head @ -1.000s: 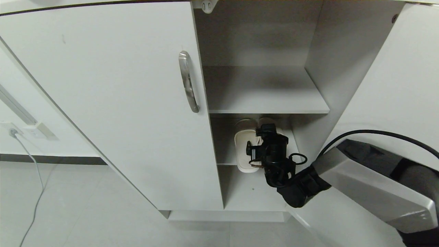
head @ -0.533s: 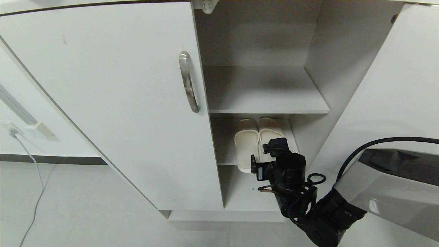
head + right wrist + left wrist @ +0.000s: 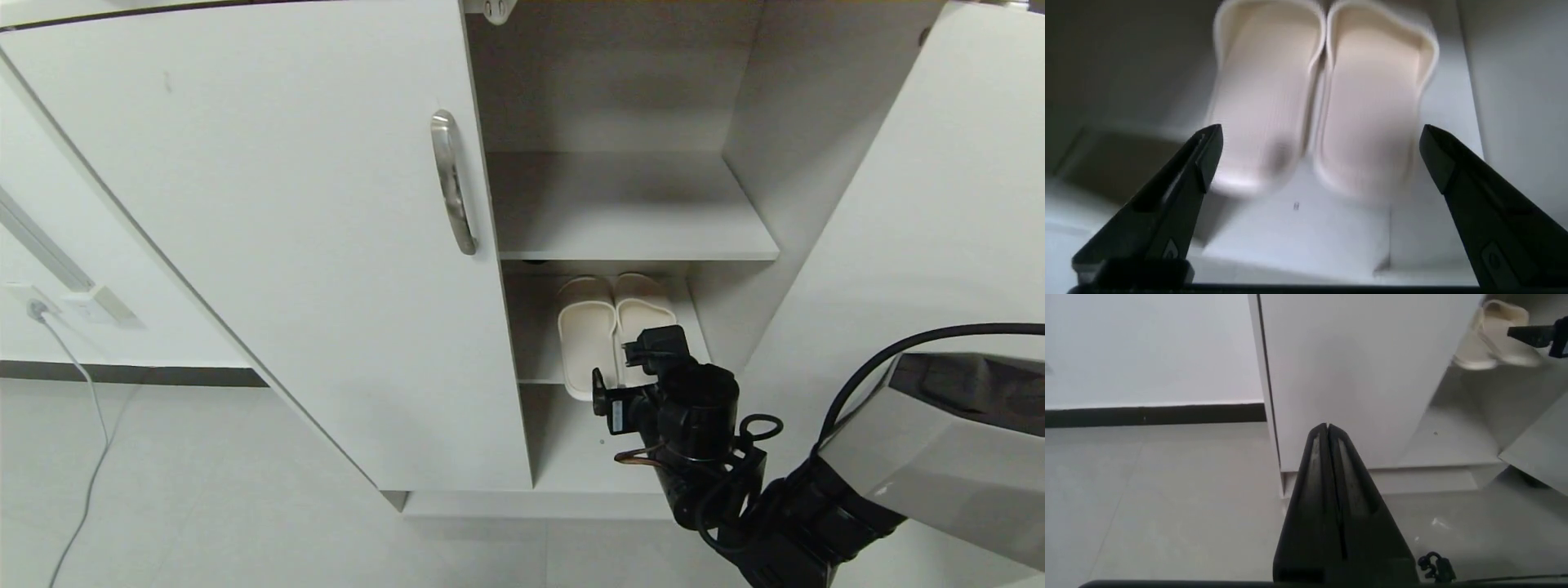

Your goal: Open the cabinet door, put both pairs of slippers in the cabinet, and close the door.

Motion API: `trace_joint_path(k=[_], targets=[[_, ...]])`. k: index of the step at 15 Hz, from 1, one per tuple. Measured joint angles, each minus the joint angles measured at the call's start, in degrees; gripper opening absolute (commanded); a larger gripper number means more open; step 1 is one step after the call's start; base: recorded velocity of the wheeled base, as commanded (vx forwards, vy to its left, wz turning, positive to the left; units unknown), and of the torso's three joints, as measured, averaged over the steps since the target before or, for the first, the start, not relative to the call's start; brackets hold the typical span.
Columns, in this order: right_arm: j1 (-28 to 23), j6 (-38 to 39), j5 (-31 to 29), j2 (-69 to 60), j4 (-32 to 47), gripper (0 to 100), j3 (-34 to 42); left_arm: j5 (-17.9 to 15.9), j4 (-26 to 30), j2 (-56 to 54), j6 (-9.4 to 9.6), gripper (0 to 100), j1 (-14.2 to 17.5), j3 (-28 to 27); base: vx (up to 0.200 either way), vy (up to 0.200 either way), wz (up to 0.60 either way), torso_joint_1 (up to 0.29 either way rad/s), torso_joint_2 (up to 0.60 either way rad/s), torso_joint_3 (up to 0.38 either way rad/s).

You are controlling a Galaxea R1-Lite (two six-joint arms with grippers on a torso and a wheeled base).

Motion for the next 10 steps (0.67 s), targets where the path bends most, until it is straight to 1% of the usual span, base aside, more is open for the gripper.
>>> trace_joint_path(k=[1, 10], targets=[[0.11, 0.05, 0.00, -0.09, -0.18, 100, 0.24, 0.00, -0.02, 0.00, 0.00, 0, 0.00, 0.00, -0.200, 0.000, 0.00, -0.002, 0.00, 0.002], [0.54, 0.07, 0.11, -0.26, -0.54, 100, 0.77, 0.30, 0.00, 0.00, -0.52, 0, 0.00, 0.00, 0.000, 0.000, 0.00, 0.000, 0.00, 0.000]])
